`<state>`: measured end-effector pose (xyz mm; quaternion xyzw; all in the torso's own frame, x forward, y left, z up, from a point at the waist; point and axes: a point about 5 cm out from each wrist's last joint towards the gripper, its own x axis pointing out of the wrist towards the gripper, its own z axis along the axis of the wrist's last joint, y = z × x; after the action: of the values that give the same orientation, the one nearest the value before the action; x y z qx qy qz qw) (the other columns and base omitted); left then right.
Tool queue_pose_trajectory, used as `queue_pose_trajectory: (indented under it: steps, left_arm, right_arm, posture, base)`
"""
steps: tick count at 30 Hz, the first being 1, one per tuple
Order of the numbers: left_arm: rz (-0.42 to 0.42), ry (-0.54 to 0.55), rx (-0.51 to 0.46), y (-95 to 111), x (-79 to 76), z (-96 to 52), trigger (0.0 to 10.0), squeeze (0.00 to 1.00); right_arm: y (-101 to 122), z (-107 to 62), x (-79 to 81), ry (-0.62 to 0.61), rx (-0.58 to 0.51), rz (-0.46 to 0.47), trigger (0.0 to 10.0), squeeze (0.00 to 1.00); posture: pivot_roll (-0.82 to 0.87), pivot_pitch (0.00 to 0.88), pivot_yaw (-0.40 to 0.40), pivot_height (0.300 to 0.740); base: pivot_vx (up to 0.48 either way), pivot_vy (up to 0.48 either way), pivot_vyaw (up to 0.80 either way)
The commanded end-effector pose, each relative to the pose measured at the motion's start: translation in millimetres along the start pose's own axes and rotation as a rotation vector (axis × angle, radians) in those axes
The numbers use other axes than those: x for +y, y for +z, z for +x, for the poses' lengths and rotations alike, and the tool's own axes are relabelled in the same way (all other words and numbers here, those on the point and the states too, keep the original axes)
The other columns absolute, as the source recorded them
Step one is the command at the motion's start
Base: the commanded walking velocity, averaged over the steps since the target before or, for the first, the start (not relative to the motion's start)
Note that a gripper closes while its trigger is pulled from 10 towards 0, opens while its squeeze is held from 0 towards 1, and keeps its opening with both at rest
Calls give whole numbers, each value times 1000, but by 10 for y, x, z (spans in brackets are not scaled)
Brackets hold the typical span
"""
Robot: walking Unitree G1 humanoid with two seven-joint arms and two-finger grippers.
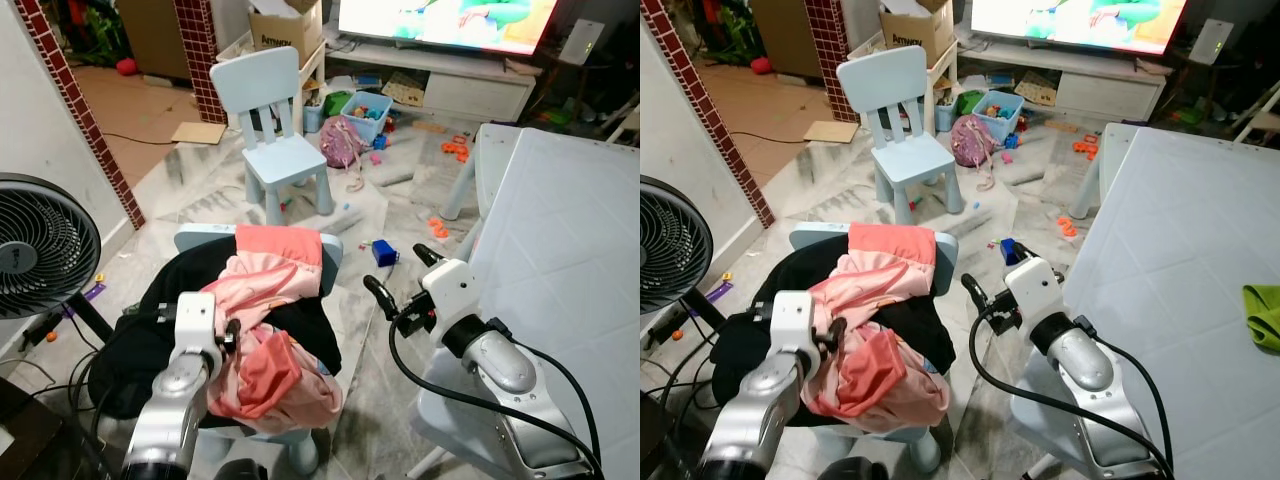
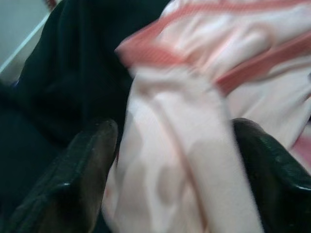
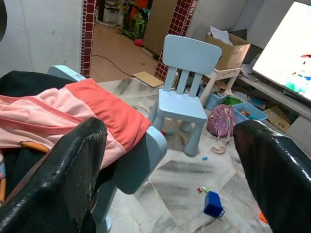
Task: Hang hanger
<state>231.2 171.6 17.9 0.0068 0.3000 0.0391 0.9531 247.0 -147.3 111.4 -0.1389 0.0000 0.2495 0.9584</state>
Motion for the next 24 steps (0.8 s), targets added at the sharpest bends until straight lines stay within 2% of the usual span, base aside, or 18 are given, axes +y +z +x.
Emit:
queue_pose_trajectory:
  steps: [1, 5, 8, 11, 16, 20, 21, 22, 24]
  left_arm:
    - [-8, 36, 5, -24, 91, -41, 10000, 1000]
    - [-19, 87, -33, 7, 231, -68, 10000, 1000]
    - [-27, 109, -17, 2, 262, -80, 10000, 1000]
    - [15, 128, -25, 28, 308, -63, 10000, 1000]
    - [46, 93, -67, 162, 296, 9, 10000, 1000]
    - [24, 35, -27, 185, 237, 64, 10000, 1000]
    - [19, 19, -19, 192, 233, 84, 10000, 855]
    - [10, 7, -15, 195, 226, 94, 10000, 0]
    - [-12, -7, -1, 197, 228, 113, 10000, 0]
  right_arm:
    - [-7, 23, 14, 18, 2, -15, 10000, 0]
    - [-19, 22, 30, 27, 4, -16, 10000, 0]
    - [-20, 21, 32, 30, 4, -17, 10000, 0]
    - [-22, 35, 27, 31, 3, -21, 10000, 0]
    - [-23, 42, 36, 32, 2, -24, 10000, 0]
    - [-21, 52, 70, 49, 0, -41, 10000, 0]
    - [-19, 55, 83, 54, -1, -47, 10000, 0]
    - [-17, 57, 84, 55, -2, -47, 10000, 0]
    - [-15, 61, 84, 55, -3, -47, 10000, 0]
  posture:
    - [-16, 0, -9, 740]
    - [-12, 0, -12, 740]
    - [-10, 0, -15, 740]
    - [-10, 0, -15, 740]
    - [-10, 0, -15, 740]
    - [-13, 0, -16, 740]
    - [-13, 0, -16, 740]
    - [-15, 0, -17, 740]
    - [-15, 0, -17, 740]
  base:
    - [0, 0, 0]
    - [0, 0, 0]
    - [0, 0, 0]
    - [0, 0, 0]
    - [0, 0, 0]
    - [0, 0, 0]
    - [0, 0, 0]
    - [0, 0, 0]
    - [0, 0, 0]
